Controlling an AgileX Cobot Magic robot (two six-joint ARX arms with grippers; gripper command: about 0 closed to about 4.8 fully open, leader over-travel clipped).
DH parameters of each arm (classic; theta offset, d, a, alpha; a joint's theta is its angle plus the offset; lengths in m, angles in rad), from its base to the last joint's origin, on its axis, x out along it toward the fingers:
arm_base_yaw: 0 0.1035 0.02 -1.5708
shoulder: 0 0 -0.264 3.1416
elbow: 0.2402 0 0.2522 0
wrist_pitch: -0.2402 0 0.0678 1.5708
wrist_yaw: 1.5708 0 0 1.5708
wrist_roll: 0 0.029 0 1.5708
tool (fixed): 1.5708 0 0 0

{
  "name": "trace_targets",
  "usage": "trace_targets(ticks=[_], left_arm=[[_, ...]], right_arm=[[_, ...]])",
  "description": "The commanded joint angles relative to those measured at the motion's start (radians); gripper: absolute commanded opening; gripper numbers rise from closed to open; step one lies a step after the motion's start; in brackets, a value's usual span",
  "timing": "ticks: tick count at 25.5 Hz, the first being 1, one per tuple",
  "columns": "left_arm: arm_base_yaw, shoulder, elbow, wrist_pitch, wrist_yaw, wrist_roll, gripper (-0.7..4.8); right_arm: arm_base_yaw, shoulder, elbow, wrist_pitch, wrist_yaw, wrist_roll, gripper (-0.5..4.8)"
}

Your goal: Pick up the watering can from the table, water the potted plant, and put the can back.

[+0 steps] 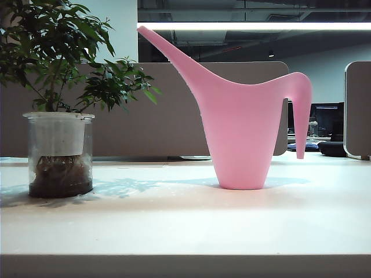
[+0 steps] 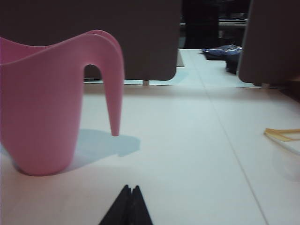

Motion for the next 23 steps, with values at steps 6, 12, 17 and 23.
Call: trace_targets(ticks=[6, 12, 17, 23], left_arm=[[0.001, 0.000, 0.003, 0.013, -0.007, 0.024, -0.05], [0.000, 0.000, 0.004, 0.030, 0.008, -0.018, -0.05], [0.000, 0.000, 0.006, 0.029, 0.008, -0.074, -0.05], [0.001, 0.005, 0.160, -0.053, -0.010, -0.087, -0.05]], right_arm=[[-0.001, -0.002, -0.005, -0.080, 0.016, -0.002, -0.01], [-0.001, -0.002, -0.005, -0.051, 0.016, -0.002, -0.01], [-0.001, -0.002, -0.005, -0.021, 0.016, 0.035, -0.01], [-0.001, -0.002, 0.060, 0.097, 0.109, 0.150, -0.02]])
